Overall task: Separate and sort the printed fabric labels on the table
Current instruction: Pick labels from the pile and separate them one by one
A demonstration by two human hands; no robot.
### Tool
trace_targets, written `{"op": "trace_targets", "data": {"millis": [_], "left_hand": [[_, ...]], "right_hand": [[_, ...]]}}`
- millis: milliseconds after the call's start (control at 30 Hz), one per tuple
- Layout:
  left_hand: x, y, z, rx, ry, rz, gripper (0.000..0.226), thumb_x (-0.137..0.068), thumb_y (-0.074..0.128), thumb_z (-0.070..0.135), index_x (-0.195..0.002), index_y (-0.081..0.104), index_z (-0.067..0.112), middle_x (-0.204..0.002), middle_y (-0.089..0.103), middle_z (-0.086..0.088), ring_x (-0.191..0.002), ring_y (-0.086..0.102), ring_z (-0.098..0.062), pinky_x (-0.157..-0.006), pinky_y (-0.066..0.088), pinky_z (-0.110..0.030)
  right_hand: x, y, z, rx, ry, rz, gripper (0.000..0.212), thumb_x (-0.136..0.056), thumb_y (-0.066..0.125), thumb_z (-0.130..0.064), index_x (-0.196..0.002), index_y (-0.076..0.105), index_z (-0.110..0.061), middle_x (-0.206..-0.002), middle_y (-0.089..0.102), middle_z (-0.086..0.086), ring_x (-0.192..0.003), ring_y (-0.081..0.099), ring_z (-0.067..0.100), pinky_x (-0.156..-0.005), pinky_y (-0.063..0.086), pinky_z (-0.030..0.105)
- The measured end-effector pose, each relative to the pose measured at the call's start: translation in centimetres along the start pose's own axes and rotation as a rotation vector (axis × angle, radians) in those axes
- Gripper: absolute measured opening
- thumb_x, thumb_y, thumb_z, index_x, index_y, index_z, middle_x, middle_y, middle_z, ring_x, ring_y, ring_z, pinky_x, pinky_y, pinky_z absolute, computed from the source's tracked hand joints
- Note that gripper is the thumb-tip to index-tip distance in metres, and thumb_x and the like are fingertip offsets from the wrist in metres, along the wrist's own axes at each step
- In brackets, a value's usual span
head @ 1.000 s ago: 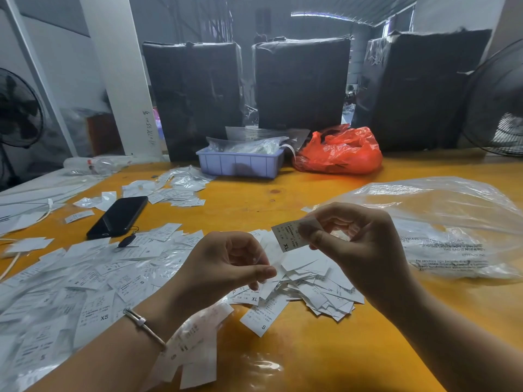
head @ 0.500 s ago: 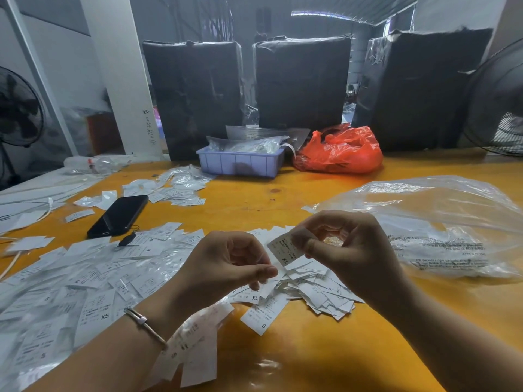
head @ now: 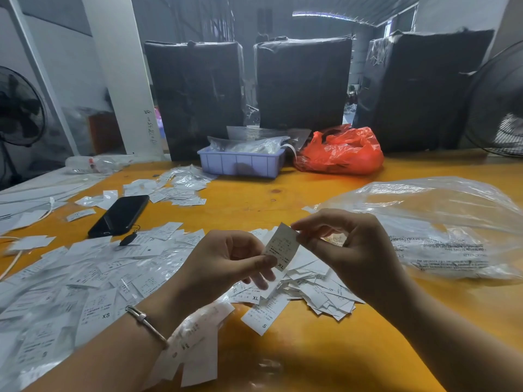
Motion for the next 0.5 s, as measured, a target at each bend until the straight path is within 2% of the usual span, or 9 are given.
{"op": "trace_targets", "data": {"millis": [100,200,367,500], "left_hand": [[-0.02,0.04,0.0,0.004,-0.013,-0.005,0.023,-0.078,0.07,0.029,-0.083,0.07,0.006,-0.077,0.076,-0.008,-0.066,0.073,-0.024,-0.055,0.05,-0.022],[0.03,0.01,-0.01,0.011,-0.023,-0.008,0.026,-0.078,0.071,0.03,-0.083,0.07,0.004,-0.077,0.076,-0.007,-0.067,0.073,-0.024,-0.056,0.051,-0.023],[0.05,0.11,-0.14,0.021,-0.052,-0.019,0.029,-0.078,0.07,0.032,-0.085,0.07,0.004,-0.079,0.076,-0.006,-0.069,0.074,-0.023,-0.055,0.052,-0.022],[0.05,0.11,-0.17,0.035,-0.065,-0.015,0.031,-0.078,0.07,0.033,-0.085,0.07,0.004,-0.079,0.076,-0.007,-0.069,0.074,-0.023,-0.055,0.052,-0.022]], "right_hand": [[0.24,0.15,-0.07,0.036,-0.028,0.037,0.019,-0.076,0.076,-0.001,-0.084,0.077,-0.018,-0.076,0.072,-0.008,-0.072,0.063,0.008,-0.066,0.051,0.024],[0.29,-0.14,-0.07,0.046,-0.058,0.096,0.019,-0.074,0.077,-0.001,-0.083,0.077,-0.017,-0.074,0.072,-0.009,-0.07,0.062,0.007,-0.061,0.049,0.017],[0.74,0.17,0.06,0.045,-0.035,0.15,0.016,-0.073,0.079,-0.004,-0.082,0.077,-0.018,-0.074,0.072,-0.011,-0.069,0.064,0.006,-0.062,0.052,0.02],[0.81,0.39,0.04,0.027,-0.031,0.159,0.016,-0.073,0.079,-0.005,-0.084,0.077,-0.016,-0.074,0.072,-0.012,-0.068,0.064,0.004,-0.061,0.051,0.017]]}}
Point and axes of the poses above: each hand's wrist, its own x-axis away from the middle knuckle, its own y-axis out of the palm, z = x × y, the point moved 4 cm from there along -x, towards the middle knuckle
